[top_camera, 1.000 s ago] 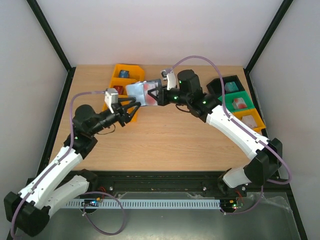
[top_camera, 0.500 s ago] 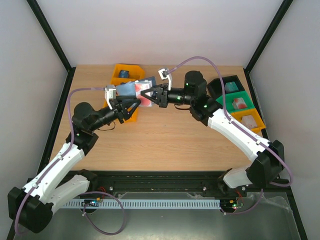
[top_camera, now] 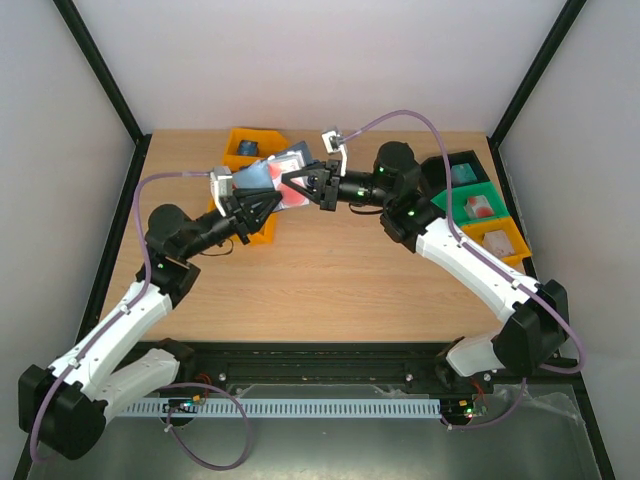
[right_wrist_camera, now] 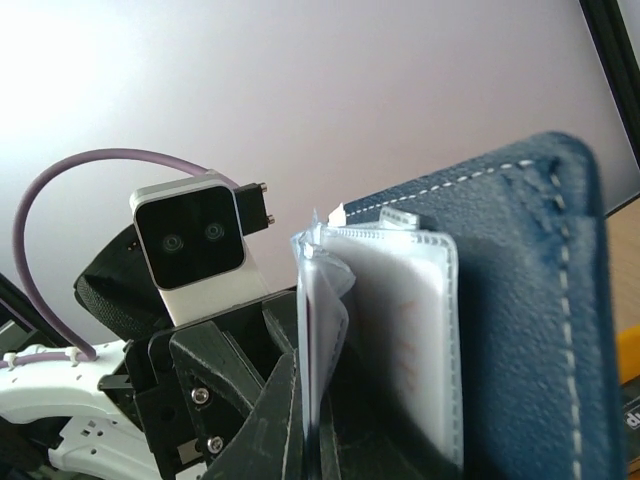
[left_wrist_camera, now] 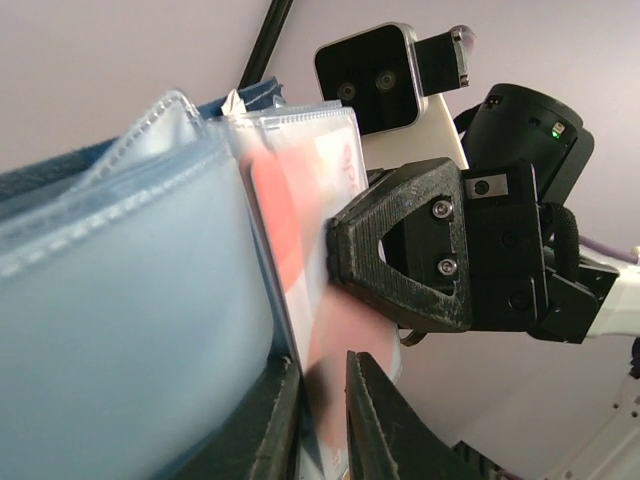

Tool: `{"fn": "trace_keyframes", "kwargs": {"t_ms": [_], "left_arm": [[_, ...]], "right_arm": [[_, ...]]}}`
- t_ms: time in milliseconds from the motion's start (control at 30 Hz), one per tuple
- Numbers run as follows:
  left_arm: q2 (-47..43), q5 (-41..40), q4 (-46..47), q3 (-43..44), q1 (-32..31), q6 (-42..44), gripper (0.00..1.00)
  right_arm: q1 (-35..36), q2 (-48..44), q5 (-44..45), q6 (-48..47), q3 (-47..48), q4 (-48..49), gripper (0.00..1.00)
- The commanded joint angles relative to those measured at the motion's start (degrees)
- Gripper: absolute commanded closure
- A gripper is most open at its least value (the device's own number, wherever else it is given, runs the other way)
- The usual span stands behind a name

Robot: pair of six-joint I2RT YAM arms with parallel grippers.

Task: Take the credit cards out of the card holder

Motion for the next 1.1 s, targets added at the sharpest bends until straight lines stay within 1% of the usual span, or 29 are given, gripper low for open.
{"fn": "trace_keyframes", "kwargs": {"t_ms": [0,100,133,300,400,500,833,933,1000,1067], "left_arm": [[0.83,7.6,3.49,1.01,-2.28,-0.71,0.89],[0.8,6.97,4.39,0.79,-1.9,-1.87,0.97],[0.66,6.63,4.42,0.76,-1.76,-2.2,0.98],[-0.4,3.9,1.33,0.64,-0.5,-1.45,0.98],[-1.84,1.51,-3.15,0.51,0.62,0.99,0.98],[-2.49,1.11,-5.93,0.47,1.18,3.12,0.98],[-2.77,1.29,-5.84,-0.33,1.46,3.91,0.98],[-2.86,0.99,-6.23,-0.01,1.45,5.86,0.98],[-2.99,0.36,-8.16,0.81,1.46,7.14,0.98],[-3.54,-1.38,-10.98,1.77,1.65,7.75,0.93]], "right_arm": [[1.94,1.07,-2.16,0.96,-0.6,6.74,0.98],[1.99,1.08,-1.93,0.94,-0.73,6.94,0.98],[1.95,1.0,-1.97,0.94,-0.83,6.85,0.98],[1.4,-0.71,-2.71,-1.06,-0.84,3.6,0.98],[-0.76,-2.34,-3.38,-0.4,-1.46,3.64,0.98],[-3.3,-3.69,-4.02,0.95,-2.28,5.43,0.98],[-4.55,-4.09,-5.48,0.77,-0.9,3.62,0.99],[-4.55,-3.72,-6.13,0.94,-0.95,3.98,0.98],[-4.55,-3.8,-6.33,0.97,-0.87,3.91,0.98],[-4.55,-3.95,-6.87,0.56,-0.28,2.65,0.98]]}}
